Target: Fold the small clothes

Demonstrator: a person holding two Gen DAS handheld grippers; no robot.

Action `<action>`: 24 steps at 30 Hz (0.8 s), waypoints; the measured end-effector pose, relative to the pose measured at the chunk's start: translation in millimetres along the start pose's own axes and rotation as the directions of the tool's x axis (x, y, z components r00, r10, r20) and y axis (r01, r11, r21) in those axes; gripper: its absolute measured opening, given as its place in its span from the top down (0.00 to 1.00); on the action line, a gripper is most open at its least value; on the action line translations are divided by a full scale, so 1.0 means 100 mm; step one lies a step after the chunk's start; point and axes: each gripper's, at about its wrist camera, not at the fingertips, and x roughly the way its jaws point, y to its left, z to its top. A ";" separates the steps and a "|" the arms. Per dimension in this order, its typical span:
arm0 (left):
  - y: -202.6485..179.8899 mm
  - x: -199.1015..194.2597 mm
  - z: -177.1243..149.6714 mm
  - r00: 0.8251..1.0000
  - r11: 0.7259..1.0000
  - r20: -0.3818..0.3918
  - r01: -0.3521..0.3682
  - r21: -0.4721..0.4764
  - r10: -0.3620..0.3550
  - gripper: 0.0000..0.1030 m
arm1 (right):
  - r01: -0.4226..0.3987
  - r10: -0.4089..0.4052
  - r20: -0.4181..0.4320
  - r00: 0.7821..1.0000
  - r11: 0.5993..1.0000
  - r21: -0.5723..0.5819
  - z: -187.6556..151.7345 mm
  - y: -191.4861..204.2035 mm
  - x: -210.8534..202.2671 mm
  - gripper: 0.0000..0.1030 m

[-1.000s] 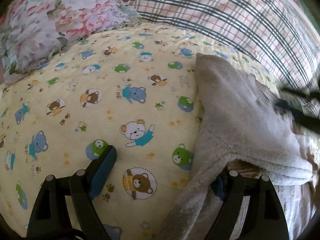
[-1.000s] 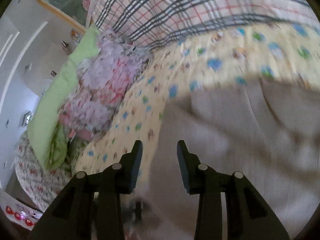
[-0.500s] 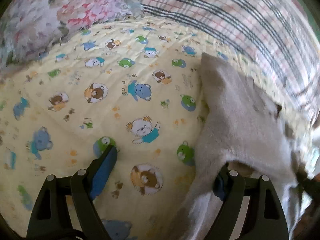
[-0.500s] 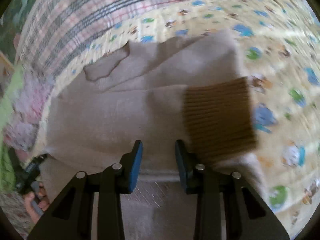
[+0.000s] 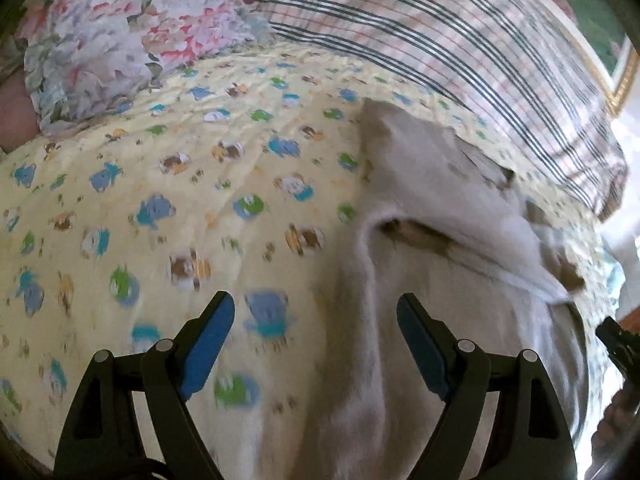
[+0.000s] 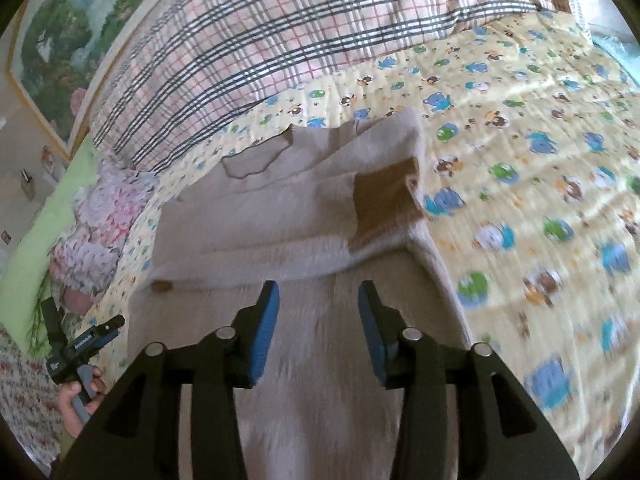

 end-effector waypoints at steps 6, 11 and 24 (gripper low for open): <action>-0.08 -0.15 -0.39 0.998 0.998 -0.056 0.033 0.062 -0.029 0.18 | 0.005 -0.005 0.011 1.000 1.000 0.002 -0.30 -0.09 -0.25 0.49; -0.09 -0.27 -0.73 0.995 0.993 -0.091 0.060 0.103 -0.050 0.18 | 0.018 -0.018 0.031 0.999 1.000 0.013 -0.57 -0.19 -0.50 0.49; 0.10 -0.56 -1.24 0.986 0.984 -0.132 0.124 0.129 -0.106 0.17 | -0.003 0.003 0.018 1.000 0.999 -0.033 -1.37 -0.38 -0.97 0.46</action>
